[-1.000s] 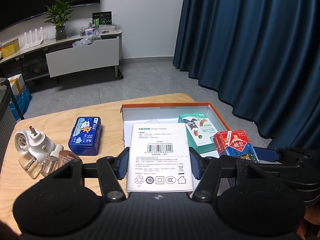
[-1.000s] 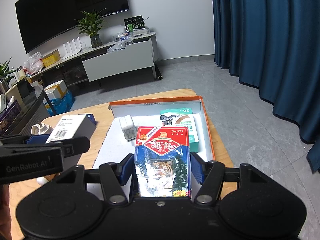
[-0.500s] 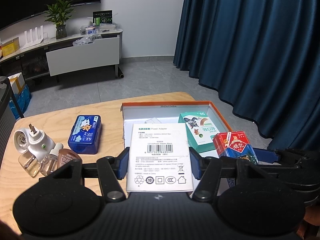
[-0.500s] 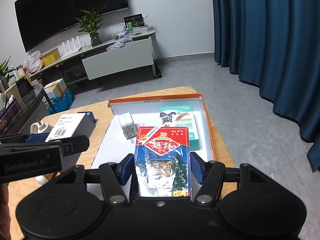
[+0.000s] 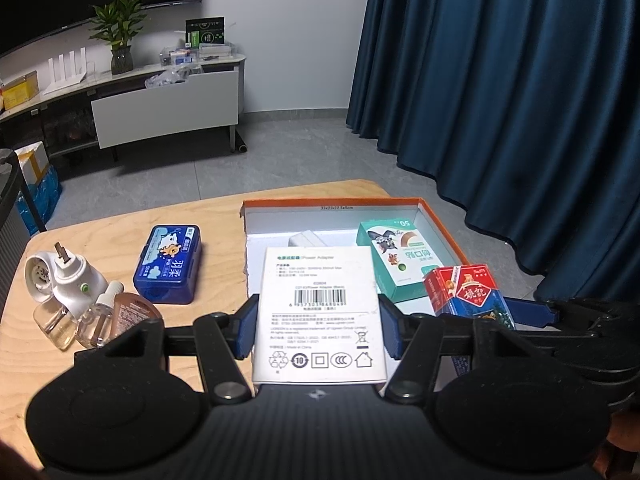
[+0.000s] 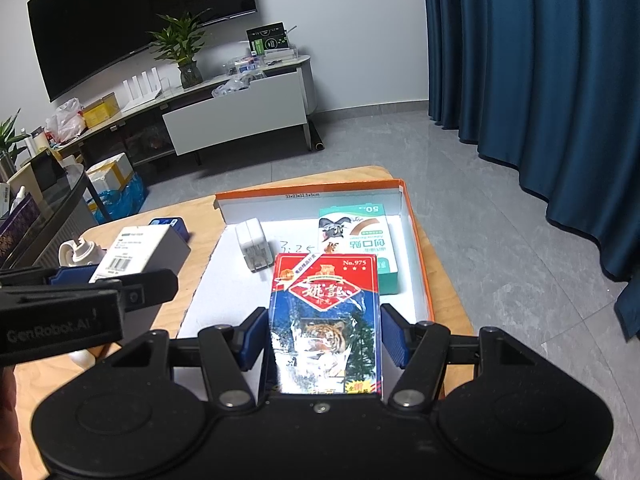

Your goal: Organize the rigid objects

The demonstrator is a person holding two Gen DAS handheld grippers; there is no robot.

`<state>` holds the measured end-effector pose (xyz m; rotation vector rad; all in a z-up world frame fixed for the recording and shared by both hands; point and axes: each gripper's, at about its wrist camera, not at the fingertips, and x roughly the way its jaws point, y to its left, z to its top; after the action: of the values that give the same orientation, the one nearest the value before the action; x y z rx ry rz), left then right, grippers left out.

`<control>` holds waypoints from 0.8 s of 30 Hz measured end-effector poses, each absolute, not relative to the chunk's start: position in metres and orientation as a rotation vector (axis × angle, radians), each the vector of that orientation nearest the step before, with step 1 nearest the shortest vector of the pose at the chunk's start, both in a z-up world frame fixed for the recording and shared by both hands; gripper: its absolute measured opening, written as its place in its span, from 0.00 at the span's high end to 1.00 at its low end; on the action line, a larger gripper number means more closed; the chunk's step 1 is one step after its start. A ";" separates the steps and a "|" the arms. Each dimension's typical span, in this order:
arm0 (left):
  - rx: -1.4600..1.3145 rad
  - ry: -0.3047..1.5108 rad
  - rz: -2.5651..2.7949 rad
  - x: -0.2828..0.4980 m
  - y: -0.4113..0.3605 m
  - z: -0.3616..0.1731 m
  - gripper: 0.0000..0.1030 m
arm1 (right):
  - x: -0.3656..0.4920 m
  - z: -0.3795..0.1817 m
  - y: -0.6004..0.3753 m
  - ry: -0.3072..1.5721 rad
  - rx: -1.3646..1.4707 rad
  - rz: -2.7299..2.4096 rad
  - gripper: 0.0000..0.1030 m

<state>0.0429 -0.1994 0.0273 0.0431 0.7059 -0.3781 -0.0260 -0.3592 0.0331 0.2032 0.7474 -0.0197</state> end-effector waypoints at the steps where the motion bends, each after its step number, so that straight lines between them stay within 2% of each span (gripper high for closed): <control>1: 0.042 0.708 -0.378 0.044 -0.200 0.027 0.42 | -0.027 0.032 -0.359 0.750 0.202 -0.019 0.30; 24: 0.047 0.778 -0.385 0.055 -0.205 0.000 0.42 | -0.006 0.013 -0.363 0.839 0.172 -0.023 0.30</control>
<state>0.0553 -0.2046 0.0001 0.0471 0.7776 -0.3848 -0.0064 -0.3625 0.0133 0.1723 0.8392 -0.0231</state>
